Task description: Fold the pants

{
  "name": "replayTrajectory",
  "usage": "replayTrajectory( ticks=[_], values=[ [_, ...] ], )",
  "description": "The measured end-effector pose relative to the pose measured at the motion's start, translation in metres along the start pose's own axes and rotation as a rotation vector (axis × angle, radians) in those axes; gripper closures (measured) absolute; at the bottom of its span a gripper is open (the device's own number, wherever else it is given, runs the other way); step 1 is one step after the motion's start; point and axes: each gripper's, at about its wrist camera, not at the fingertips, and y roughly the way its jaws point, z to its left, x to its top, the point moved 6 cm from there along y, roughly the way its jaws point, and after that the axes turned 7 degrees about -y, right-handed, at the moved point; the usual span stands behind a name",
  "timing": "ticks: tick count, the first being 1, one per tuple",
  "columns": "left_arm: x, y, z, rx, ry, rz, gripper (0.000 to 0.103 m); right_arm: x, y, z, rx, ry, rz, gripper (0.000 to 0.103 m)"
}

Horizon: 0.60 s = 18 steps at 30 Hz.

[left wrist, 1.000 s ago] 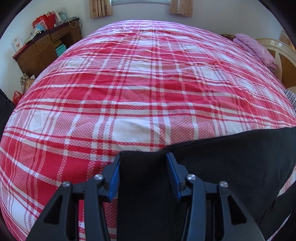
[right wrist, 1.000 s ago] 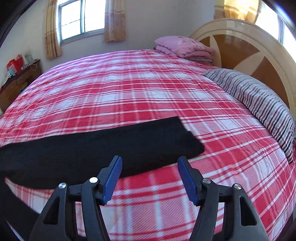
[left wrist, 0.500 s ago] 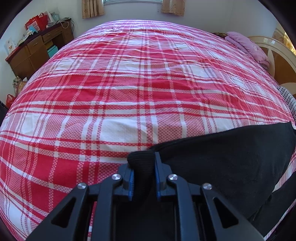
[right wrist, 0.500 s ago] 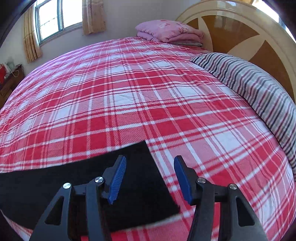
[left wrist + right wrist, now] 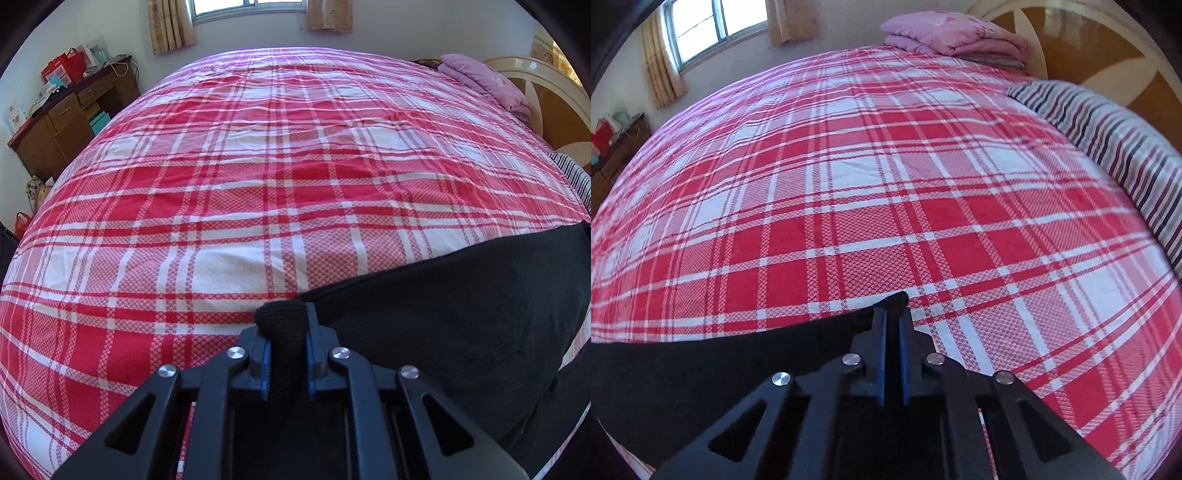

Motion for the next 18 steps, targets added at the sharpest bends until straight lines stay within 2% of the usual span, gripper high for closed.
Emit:
replayTrajectory(
  ticks=[6, 10, 18],
  values=[
    [0.007, -0.029, 0.005, -0.059, -0.027, -0.111, 0.089, 0.003, -0.05, 0.004, 0.046, 0.002, -0.134, 0.098],
    [0.008, -0.044, 0.007, -0.082, -0.039, -0.152, 0.089, 0.0, -0.095, 0.009, 0.074, -0.007, -0.238, 0.098],
    [0.007, -0.074, 0.01, -0.165, -0.089, -0.264, 0.089, -0.03, -0.175, 0.011, 0.127, -0.028, -0.416, 0.098]
  ],
)
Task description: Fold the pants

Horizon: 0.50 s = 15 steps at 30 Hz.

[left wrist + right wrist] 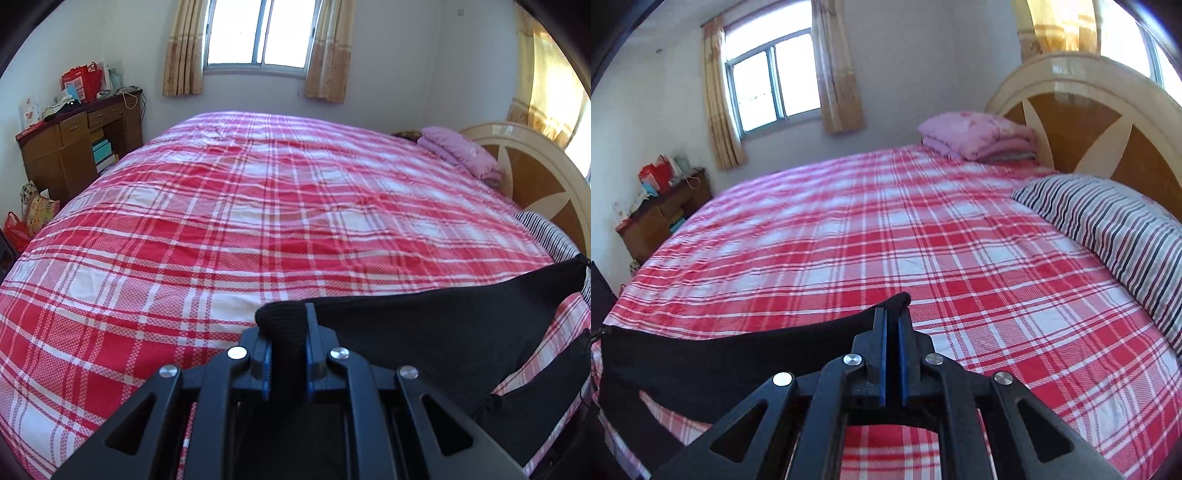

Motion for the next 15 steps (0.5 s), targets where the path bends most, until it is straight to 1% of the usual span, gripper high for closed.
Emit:
replayTrajectory(
  ticks=[4, 8, 11, 15],
  values=[
    [-0.003, -0.022, -0.001, -0.049, -0.011, -0.06, 0.089, -0.013, -0.033, -0.001, 0.024, 0.008, -0.057, 0.098],
    [-0.01, -0.045, -0.001, -0.088, -0.01, -0.104, 0.089, -0.036, -0.064, -0.01, 0.042, 0.048, -0.107, 0.098],
    [-0.02, -0.059, 0.001, -0.106, -0.006, -0.125, 0.089, -0.06, -0.082, -0.017, 0.043, 0.085, -0.121, 0.098],
    [-0.037, -0.074, 0.008, -0.134, -0.024, -0.137, 0.089, -0.087, -0.094, -0.028, 0.031, 0.122, -0.109, 0.098]
  ],
)
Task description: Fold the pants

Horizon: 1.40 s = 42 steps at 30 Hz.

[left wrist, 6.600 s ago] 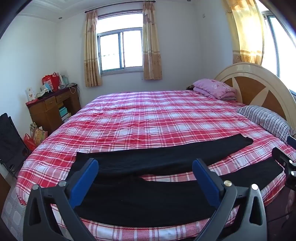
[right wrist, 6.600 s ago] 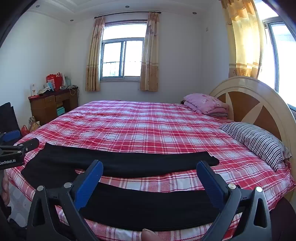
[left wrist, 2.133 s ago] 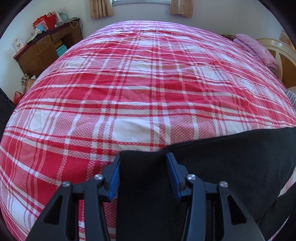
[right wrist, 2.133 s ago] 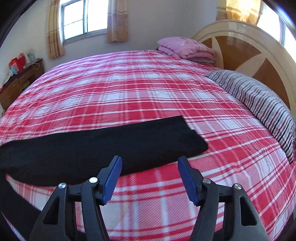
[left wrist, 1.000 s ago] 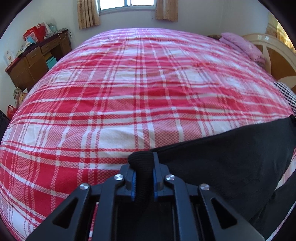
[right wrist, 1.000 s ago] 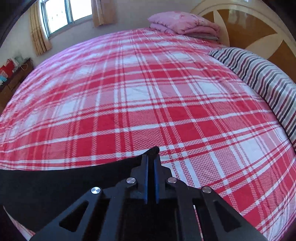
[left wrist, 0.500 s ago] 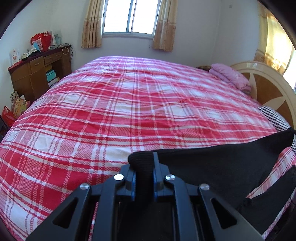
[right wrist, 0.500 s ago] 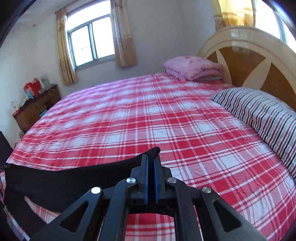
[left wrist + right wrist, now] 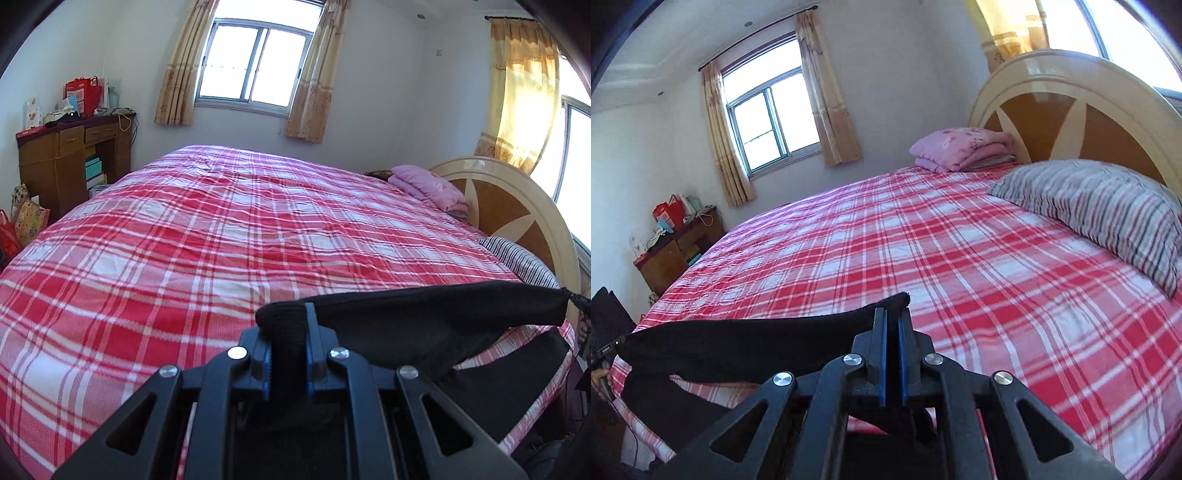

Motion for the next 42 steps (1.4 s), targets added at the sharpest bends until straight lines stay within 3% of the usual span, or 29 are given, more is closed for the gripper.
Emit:
replayTrajectory(
  ticks=[8, 13, 17, 20, 26, 29, 33, 35, 38, 42],
  values=[
    [-0.043, -0.029, 0.007, -0.057, 0.005, 0.004, 0.089, -0.05, -0.021, -0.02, -0.002, 0.049, 0.034, 0.098],
    [-0.074, -0.041, 0.009, -0.076, 0.036, 0.03, 0.086, -0.076, -0.017, -0.027, -0.044, 0.019, 0.113, 0.098],
    [-0.086, -0.049, 0.02, -0.056, 0.041, 0.041, 0.072, -0.091, -0.015, -0.033, -0.059, 0.029, 0.154, 0.098],
    [-0.088, -0.062, 0.029, -0.048, 0.038, 0.025, 0.051, -0.094, -0.022, -0.036, -0.056, 0.046, 0.161, 0.095],
    [-0.089, -0.081, 0.048, -0.006, 0.043, 0.004, 0.043, -0.091, -0.043, -0.04, -0.153, 0.026, 0.149, 0.094],
    [-0.091, -0.089, 0.062, 0.035, 0.007, -0.002, 0.043, -0.086, -0.054, -0.035, -0.154, 0.035, 0.127, 0.094],
    [-0.088, -0.097, 0.075, 0.018, -0.08, -0.022, 0.043, -0.071, -0.066, -0.007, -0.125, -0.015, 0.085, 0.093],
    [-0.086, -0.093, 0.07, 0.013, -0.084, -0.014, 0.043, -0.063, -0.066, 0.02, -0.085, -0.069, 0.075, 0.086],
    [-0.086, -0.081, 0.054, 0.011, -0.057, 0.006, 0.043, -0.058, -0.061, 0.071, -0.012, -0.166, 0.073, 0.048],
    [-0.091, -0.064, 0.031, 0.013, -0.015, 0.054, 0.043, -0.063, -0.049, 0.145, 0.075, -0.317, 0.074, 0.048]
  ],
)
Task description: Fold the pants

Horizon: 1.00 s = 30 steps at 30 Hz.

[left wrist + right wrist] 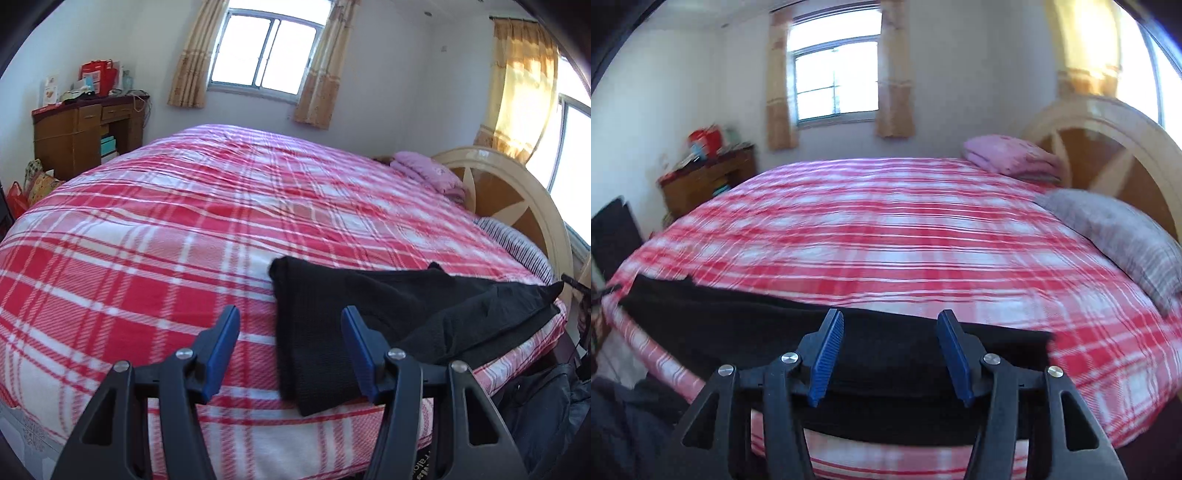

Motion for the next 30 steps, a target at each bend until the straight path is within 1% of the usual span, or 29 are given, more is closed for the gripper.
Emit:
replayTrajectory(
  ticks=[1, 3, 6, 8, 11, 12, 14, 15, 18, 19, 21, 22, 23, 24, 25, 27, 30],
  values=[
    [-0.001, 0.004, -0.005, 0.0, 0.009, 0.009, 0.043, 0.003, 0.01, 0.026, 0.043, -0.048, 0.015, 0.048],
    [0.0, 0.012, -0.012, 0.003, 0.025, 0.032, 0.043, 0.004, 0.028, 0.067, 0.094, -0.14, 0.047, 0.048],
    [0.007, 0.021, -0.02, -0.006, 0.03, 0.049, 0.043, 0.0, 0.054, 0.125, 0.153, -0.296, 0.089, 0.048],
    [0.012, 0.025, -0.024, -0.008, 0.032, 0.053, 0.043, -0.005, 0.067, 0.155, 0.194, -0.362, 0.105, 0.048],
    [0.018, 0.034, -0.026, -0.008, 0.03, 0.072, 0.043, -0.011, 0.085, 0.192, 0.254, -0.427, 0.125, 0.048],
    [0.019, 0.037, -0.026, -0.002, 0.026, 0.085, 0.043, -0.015, 0.088, 0.2, 0.262, -0.446, 0.128, 0.048],
    [0.021, 0.043, -0.022, 0.035, 0.003, 0.102, 0.043, -0.018, 0.092, 0.216, 0.275, -0.476, 0.131, 0.048],
    [0.023, 0.044, -0.021, 0.039, -0.009, 0.098, 0.043, -0.019, 0.093, 0.224, 0.288, -0.484, 0.131, 0.048],
    [0.023, 0.046, -0.013, 0.082, -0.031, 0.098, 0.043, -0.021, 0.093, 0.232, 0.309, -0.482, 0.132, 0.048],
    [0.023, 0.048, -0.011, 0.079, -0.038, 0.101, 0.043, -0.021, 0.093, 0.233, 0.31, -0.481, 0.132, 0.048],
    [0.02, 0.05, -0.012, 0.053, -0.051, 0.121, 0.046, -0.022, 0.095, 0.234, 0.307, -0.478, 0.137, 0.048],
    [0.019, 0.052, -0.013, 0.056, -0.047, 0.13, 0.046, -0.022, 0.097, 0.233, 0.303, -0.473, 0.142, 0.048],
    [0.019, 0.053, -0.013, 0.069, -0.039, 0.134, 0.052, -0.022, 0.097, 0.232, 0.3, -0.467, 0.143, 0.048],
    [0.019, 0.054, -0.012, 0.081, -0.04, 0.138, 0.064, -0.02, 0.099, 0.231, 0.296, -0.46, 0.144, 0.048],
    [0.02, 0.055, -0.009, 0.096, -0.049, 0.144, 0.069, -0.019, 0.099, 0.229, 0.294, -0.456, 0.144, 0.048],
    [0.022, 0.055, -0.004, 0.094, -0.07, 0.146, 0.082, -0.018, 0.099, 0.229, 0.291, -0.449, 0.138, 0.048],
    [0.025, 0.053, -0.004, 0.098, -0.071, 0.148, 0.09, -0.019, 0.101, 0.234, 0.296, -0.459, 0.141, 0.048]
  ],
)
